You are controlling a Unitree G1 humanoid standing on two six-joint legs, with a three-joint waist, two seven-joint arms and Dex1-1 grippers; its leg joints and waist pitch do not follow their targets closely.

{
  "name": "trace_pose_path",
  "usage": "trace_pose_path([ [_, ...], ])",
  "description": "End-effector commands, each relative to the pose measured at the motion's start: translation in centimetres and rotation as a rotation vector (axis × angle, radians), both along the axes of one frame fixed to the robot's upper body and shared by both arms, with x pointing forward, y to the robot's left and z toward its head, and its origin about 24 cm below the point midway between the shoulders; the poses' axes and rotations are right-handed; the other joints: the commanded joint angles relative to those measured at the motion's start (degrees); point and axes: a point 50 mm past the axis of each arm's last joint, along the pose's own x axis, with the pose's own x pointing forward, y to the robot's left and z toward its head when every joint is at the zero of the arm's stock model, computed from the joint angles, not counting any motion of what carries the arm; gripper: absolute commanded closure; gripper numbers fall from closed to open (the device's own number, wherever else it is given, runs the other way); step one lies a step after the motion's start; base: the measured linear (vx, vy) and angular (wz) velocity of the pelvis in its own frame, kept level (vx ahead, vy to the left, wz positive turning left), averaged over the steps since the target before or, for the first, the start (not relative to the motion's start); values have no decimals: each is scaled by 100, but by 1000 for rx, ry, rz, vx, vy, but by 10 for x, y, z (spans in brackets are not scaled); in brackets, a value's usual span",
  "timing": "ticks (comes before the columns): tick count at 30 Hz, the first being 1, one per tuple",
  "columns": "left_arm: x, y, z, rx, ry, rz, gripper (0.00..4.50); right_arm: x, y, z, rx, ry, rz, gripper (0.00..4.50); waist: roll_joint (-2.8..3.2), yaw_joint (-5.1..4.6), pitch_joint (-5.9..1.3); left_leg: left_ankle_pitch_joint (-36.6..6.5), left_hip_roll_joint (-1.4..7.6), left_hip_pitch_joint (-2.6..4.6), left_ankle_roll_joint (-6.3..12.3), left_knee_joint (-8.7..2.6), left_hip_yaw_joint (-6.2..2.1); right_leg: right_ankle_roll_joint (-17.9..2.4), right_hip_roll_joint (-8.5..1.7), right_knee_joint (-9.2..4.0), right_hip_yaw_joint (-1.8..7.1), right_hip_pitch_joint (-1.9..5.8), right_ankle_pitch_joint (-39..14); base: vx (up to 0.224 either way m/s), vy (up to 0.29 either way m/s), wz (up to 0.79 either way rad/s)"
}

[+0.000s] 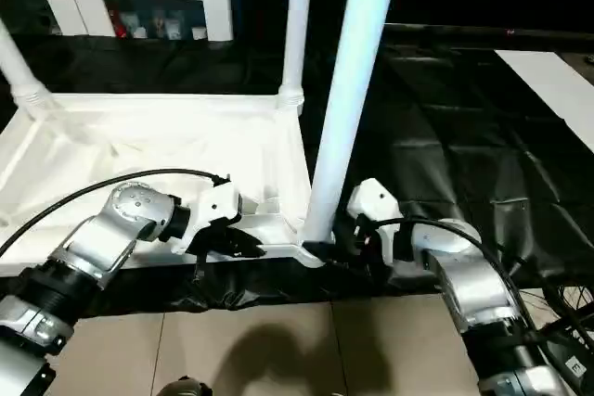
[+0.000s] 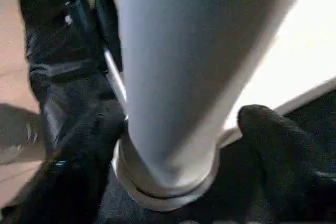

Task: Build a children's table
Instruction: Rotate leg to tighten

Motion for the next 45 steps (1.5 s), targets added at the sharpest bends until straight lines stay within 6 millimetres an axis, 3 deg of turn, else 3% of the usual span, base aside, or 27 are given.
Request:
trace_pose_path([
  [1,0,-9,4,-1,-7,-67,450,3,1,1,-15,-13,15,102,-9,-35,-405,-1533,86,74,172,-364,22,-1134,-228,-378,191,264,-1507,0,0,0],
  [2,0,-9,4,-1,-7,-67,450,4,2,1,-14,-13,16,126,-8,-35,-402,-1545,91,81,180,-366,21,-1151,-229,-376,193,257,-1491,0,0,0],
  [5,1,-8,2,1,0,-69,450,6,5,1,-14,-10,35,133,-15,-32,-401,-1580,90,82,185,-364,23,-1179,-231,-379,191,258,-1520,0,0,0],
  [6,1,-8,2,2,1,-70,450,6,5,1,-14,-8,43,164,-22,-31,-397,-1600,90,80,183,-365,21,-1167,-233,-381,190,258,-1556,0,0,0],
  [19,8,-10,1,-28,20,-19,450,4,13,-9,38,67,76,239,-8,-47,-353,-1822,88,92,168,-385,16,-1083,-236,-434,192,231,-1970,0,0,0],
  [23,17,-20,2,-55,-7,63,450,1,21,-20,83,94,-2,249,-24,-52,-309,-2096,86,133,112,-403,10,-986,-235,-494,189,178,-2423,0,0,0],
  [25,22,-27,4,-64,-31,115,450,0,27,-28,86,103,-71,251,-29,-70,-298,-2198,73,124,68,-414,-9,-883,-246,-524,174,187,-2722,0,0,0],
  [28,30,-43,8,-95,-59,189,450,2,41,-42,104,130,-223,252,-29,-96,-260,-2426,56,161,-6,-417,-36,-648,-266,-616,143,134,-3347,0,0,0],
  [32,36,-65,12,-124,-90,280,450,14,61,-49,151,168,-410,253,-3,-228,-238,-2732,28,151,-99,-439,-97,-418,-262,-729,43,129,-3810,0,0,0],
  [33,37,-74,13,-144,-93,311,450,20,70,-51,160,194,-495,254,95,-258,-243,-2894,31,164,-157,-457,-143,-408,-265,-733,-10,159,-3818,0,0,0],
  [35,36,-77,13,-148,-94,311,450,22,75,-51,170,216,-512,254,69,-347,-243,-3106,35,128,-173,-500,-189,-360,-242,-770,-80,215,-3711,-21,27,-8],
  [37,34,-83,12,-155,-91,293,450,25,83,-48,172,211,-505,254,174,-426,-209,-3558,55,191,-155,-528,-227,-374,-223,-832,-157,206,-3584,-21,27,-8],
  [38,33,-84,11,-155,-90,273,450,26,87,-45,171,192,-495,254,224,-464,-191,-3917,87,261,-154,-549,-252,-382,-213,-885,-242,219,-3437,0,0,0],
  [39,32,-84,9,-152,-87,251,450,27,87,-43,171,173,-493,254,213,-499,-195,-4040,103,240,-148,-588,-279,-379,-224,-880,-276,292,-3277,0,0,0],
  [40,32,-84,9,-152,-87,251,450,27,87,-43,171,173,-493,219,210,-508,-180,-4118,114,245,-144,-613,-280,-388,-219,-881,-285,299,-3217,0,0,0],
  [41,31,-79,8,-146,-90,225,450,28,84,-40,192,171,-477,184,191,-502,-179,-4121,100,306,-106,-597,-254,-408,-236,-915,-285,272,-3243,0,0,0],
  [42,31,-76,8,-142,-85,217,450,28,81,-38,200,165,-473,178,169,-518,-141,-4062,58,378,-62,-544,-220,-353,-265,-1018,-349,211,-3560,0,0,0],
  [43,31,-76,8,-142,-85,217,450,28,81,-38,200,164,-473,178,160,-532,-136,-3968,35,375,-42,-518,-211,-279,-278,-1067,-395,229,-3714,0,0,0],
  [44,31,-72,7,-137,-89,206,450,28,77,-37,197,161,-459,178,185,-548,-127,-3913,54,337,-36,-525,-229,-151,-314,-1084,-487,308,-3836,0,0,0],
  [45,31,-65,6,-125,-79,197,450,26,71,-36,171,140,-412,149,210,-537,-139,-3955,113,241,-51,-609,-265,-124,-329,-996,-463,417,-3666,0,0,0],
])
